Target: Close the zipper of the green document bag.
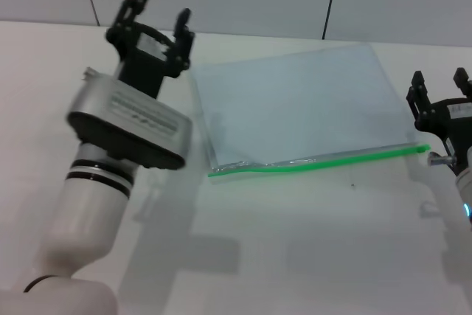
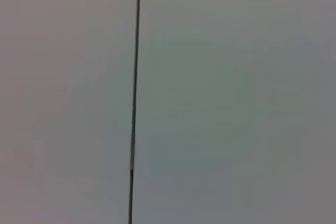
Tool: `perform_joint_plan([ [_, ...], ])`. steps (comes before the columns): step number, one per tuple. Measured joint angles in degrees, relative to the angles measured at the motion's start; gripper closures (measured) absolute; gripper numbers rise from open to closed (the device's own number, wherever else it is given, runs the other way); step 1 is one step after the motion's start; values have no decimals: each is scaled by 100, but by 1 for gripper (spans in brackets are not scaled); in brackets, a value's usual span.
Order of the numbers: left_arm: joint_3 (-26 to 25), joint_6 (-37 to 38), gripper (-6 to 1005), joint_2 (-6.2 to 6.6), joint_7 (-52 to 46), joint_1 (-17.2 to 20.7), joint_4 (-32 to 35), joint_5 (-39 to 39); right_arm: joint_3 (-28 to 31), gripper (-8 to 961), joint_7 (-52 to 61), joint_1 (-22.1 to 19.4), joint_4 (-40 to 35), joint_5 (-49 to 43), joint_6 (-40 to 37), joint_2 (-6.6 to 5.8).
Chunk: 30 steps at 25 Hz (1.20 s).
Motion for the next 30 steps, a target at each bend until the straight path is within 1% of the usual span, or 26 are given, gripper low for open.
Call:
perform_joint_plan([
  [5, -57, -263, 414, 0, -1096, 66, -165, -216, 5, 299, 23, 72, -172, 205, 138, -6],
  [7, -59, -313, 414, 1, -1453, 76, -249, -305, 15, 299, 32, 78, -278, 317, 305, -8],
  [11, -68, -382, 414, 4, -2163, 113, -341, -403, 17, 300, 40, 113, -313, 455, 344, -7],
  [17, -129, -393, 414, 4, -2456, 186, -401, -422, 10, 301, 260, 150, -328, 704, 329, -1],
  [30, -64, -383, 414, -2, -2678, 197, -526, -413, -52, 299, 292, 212, -356, 713, 312, 0],
])
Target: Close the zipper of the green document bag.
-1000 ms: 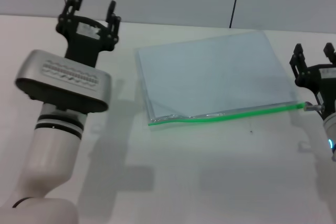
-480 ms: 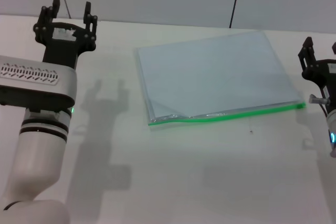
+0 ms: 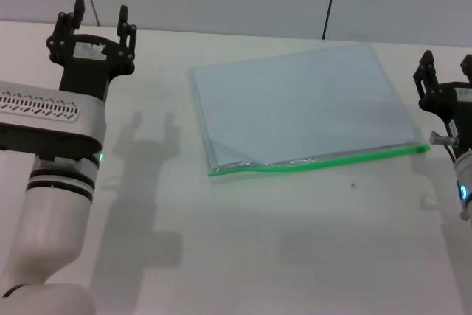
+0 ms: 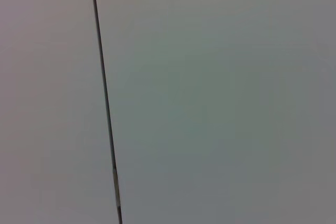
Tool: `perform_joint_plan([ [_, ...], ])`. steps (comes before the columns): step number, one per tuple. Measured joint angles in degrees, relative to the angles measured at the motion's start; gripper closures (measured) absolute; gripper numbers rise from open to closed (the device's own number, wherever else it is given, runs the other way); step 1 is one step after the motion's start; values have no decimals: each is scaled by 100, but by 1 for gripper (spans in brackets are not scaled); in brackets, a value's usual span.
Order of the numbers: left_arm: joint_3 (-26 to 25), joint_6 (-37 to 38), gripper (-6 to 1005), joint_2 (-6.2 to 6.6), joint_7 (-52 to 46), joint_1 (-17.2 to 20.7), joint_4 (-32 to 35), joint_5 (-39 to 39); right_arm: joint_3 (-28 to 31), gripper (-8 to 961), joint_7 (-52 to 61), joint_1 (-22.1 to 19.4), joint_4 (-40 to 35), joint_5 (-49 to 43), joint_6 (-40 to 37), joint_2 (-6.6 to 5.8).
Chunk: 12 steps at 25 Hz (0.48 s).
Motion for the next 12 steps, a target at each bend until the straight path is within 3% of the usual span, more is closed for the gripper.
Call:
perform_joint_plan([
  [12, 33, 33, 414, 2, -6, 0, -1, 41, -10, 299, 2, 4, -6, -29, 2, 0],
])
